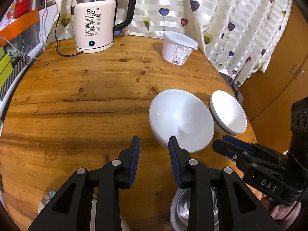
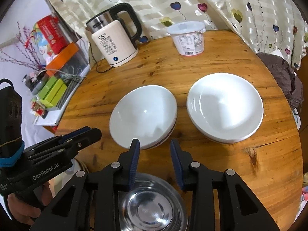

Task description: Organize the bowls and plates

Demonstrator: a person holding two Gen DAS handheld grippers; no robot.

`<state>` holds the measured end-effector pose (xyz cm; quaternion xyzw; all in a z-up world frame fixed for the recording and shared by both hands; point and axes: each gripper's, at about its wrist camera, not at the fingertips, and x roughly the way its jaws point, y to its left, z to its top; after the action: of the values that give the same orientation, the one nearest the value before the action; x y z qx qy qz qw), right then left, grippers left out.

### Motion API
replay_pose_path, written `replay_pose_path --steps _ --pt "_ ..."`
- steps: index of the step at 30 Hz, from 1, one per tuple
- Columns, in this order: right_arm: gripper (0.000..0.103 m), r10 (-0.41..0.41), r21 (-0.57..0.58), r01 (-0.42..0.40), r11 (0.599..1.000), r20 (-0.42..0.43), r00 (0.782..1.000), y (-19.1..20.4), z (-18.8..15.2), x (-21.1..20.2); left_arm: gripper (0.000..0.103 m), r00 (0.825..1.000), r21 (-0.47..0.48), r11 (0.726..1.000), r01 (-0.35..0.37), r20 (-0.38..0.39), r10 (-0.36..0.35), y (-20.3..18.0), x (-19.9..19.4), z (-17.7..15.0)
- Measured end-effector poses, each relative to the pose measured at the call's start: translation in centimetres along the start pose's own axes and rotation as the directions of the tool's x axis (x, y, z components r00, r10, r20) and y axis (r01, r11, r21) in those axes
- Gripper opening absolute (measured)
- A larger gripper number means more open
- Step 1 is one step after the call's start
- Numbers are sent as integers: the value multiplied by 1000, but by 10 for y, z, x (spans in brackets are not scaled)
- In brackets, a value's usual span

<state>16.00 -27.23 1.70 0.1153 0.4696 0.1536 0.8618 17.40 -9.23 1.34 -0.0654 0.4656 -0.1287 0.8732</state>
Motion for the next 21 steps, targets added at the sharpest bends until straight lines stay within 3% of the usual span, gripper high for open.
replay_pose_path --steps 21 --pt "21 -3 47 4 999 -9 1000 -16 16 23 32 999 -40 999 37 -29 -38 -1 36 13"
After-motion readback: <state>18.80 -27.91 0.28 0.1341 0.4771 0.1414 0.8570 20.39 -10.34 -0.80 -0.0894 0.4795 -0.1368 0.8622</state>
